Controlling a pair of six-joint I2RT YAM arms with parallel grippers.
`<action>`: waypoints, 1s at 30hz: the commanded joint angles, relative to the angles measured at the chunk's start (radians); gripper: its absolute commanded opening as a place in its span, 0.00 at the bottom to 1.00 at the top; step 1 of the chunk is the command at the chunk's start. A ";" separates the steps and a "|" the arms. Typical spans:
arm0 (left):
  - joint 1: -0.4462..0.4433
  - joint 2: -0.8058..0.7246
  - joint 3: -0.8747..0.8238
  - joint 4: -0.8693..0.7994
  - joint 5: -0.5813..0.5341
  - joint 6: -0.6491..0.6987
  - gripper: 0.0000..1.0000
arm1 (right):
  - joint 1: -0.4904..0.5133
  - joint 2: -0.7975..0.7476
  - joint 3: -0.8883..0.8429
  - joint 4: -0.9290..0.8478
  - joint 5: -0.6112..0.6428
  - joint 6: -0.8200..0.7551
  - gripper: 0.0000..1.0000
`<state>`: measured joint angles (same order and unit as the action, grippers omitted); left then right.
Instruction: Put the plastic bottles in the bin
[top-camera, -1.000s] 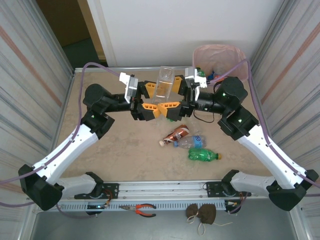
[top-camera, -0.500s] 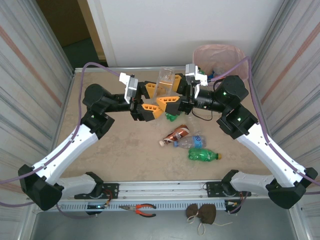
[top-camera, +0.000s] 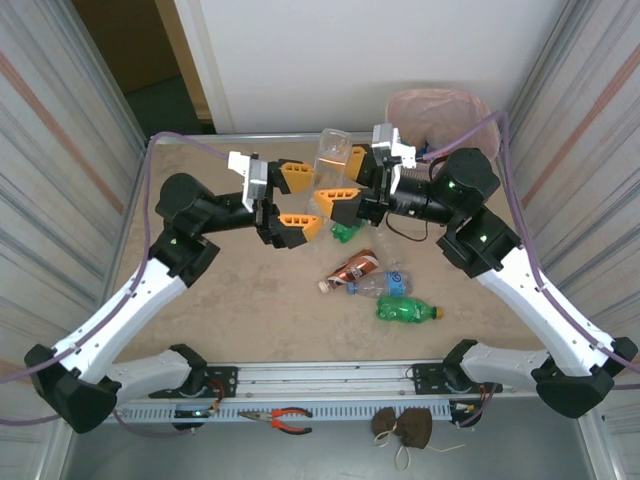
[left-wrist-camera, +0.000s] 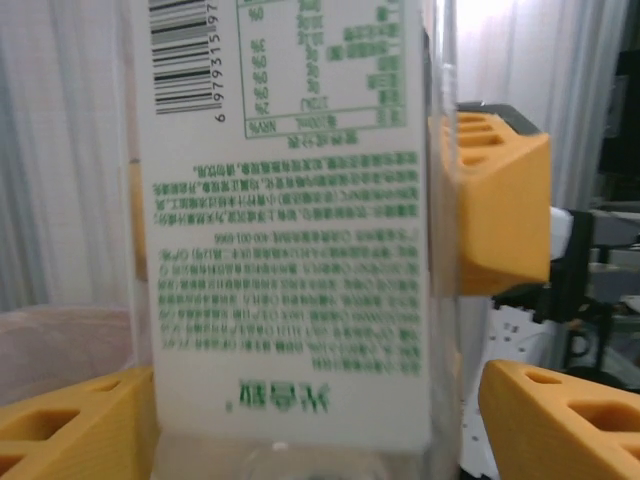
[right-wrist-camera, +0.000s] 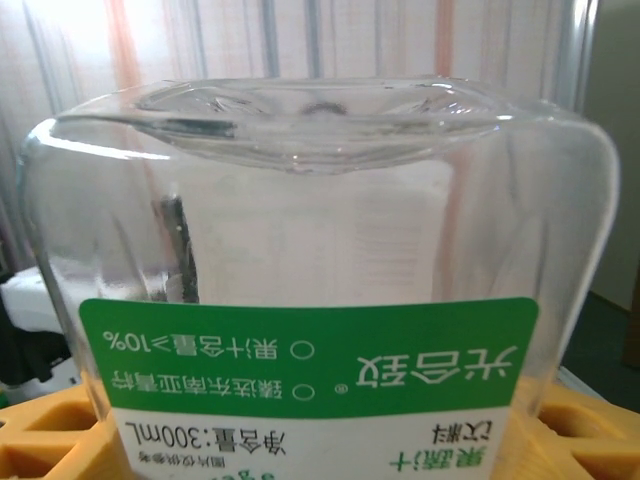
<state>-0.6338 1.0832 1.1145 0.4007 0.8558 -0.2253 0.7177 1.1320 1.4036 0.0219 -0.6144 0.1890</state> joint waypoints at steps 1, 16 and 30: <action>0.003 -0.082 -0.030 -0.082 -0.084 0.107 0.83 | -0.066 -0.011 0.057 -0.062 0.131 -0.025 0.51; 0.017 -0.214 -0.101 -0.362 -0.477 0.145 0.86 | -0.519 0.235 0.362 -0.529 0.530 -0.037 0.40; 0.021 -0.177 -0.082 -0.437 -0.454 0.176 0.86 | -0.658 0.743 0.924 -1.100 0.578 -0.096 0.49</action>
<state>-0.6205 0.9001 1.0008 -0.0319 0.4061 -0.0738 0.0650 1.8194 2.2471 -0.9066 -0.0299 0.1276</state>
